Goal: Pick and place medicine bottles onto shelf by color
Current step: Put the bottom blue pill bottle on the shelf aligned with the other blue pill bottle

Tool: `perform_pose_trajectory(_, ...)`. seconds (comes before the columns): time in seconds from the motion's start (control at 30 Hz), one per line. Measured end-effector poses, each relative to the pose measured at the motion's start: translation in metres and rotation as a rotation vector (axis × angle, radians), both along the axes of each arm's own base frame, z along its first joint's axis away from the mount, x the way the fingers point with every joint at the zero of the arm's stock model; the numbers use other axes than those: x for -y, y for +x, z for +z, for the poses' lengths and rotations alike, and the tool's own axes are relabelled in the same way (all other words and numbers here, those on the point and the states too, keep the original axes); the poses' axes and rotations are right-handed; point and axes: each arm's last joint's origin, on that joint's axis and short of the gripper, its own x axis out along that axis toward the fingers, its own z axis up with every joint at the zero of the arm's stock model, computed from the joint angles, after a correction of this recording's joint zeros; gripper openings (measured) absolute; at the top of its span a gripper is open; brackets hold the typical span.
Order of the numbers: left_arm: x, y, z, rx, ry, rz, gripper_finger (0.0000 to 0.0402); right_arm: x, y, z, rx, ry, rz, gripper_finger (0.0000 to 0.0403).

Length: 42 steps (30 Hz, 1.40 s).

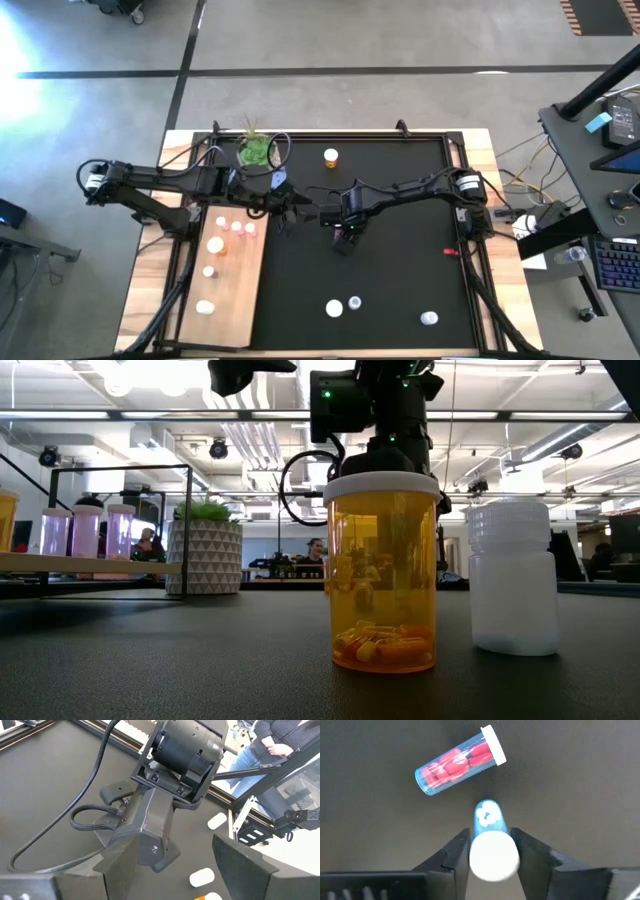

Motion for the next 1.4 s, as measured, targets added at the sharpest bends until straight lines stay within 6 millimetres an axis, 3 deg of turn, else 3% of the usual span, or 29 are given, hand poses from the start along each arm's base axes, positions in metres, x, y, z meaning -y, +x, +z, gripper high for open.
perform_pose_trajectory(0.27,0.0,0.0,0.0,0.0,0.0,0.0,0.024,0.0,-0.001,0.008,0.023,-0.002,0.013,0.0196)
perform_pose_trajectory(0.43,0.0,0.0,0.0,0.001,0.003,-0.002,0.024,0.002,-0.007,0.057,0.143,-0.082,0.01,0.0207)
perform_pose_trajectory(0.57,0.0,0.0,0.0,0.001,0.071,-0.034,0.024,0.0,-0.025,0.098,0.261,-0.142,-0.021,0.0207)
perform_pose_trajectory(0.67,0.0,0.008,-0.007,-0.018,0.147,-0.07,0.024,-0.011,-0.045,0.123,0.334,-0.201,-0.034,0.0208)
perform_pose_trajectory(0.8,0.002,0.027,-0.024,-0.058,0.228,-0.114,0.024,-0.031,-0.068,0.142,0.412,-0.278,-0.043,0.0207)
perform_pose_trajectory(1.0,0.006,0.064,-0.059,-0.096,0.319,-0.166,0.024,-0.058,-0.097,0.149,0.463,-0.304,-0.023,0.0208)
perform_pose_trajectory(1.27,0.025,0.111,-0.102,0.008,0.397,-0.222,0.024,-0.096,-0.143,0.133,0.439,-0.251,0.05,0.0207)
perform_pose_trajectory(1.4,0.032,0.124,-0.121,0.015,0.449,-0.182,0.024,-0.106,-0.162,0.121,0.435,-0.248,0.052,0.0204)
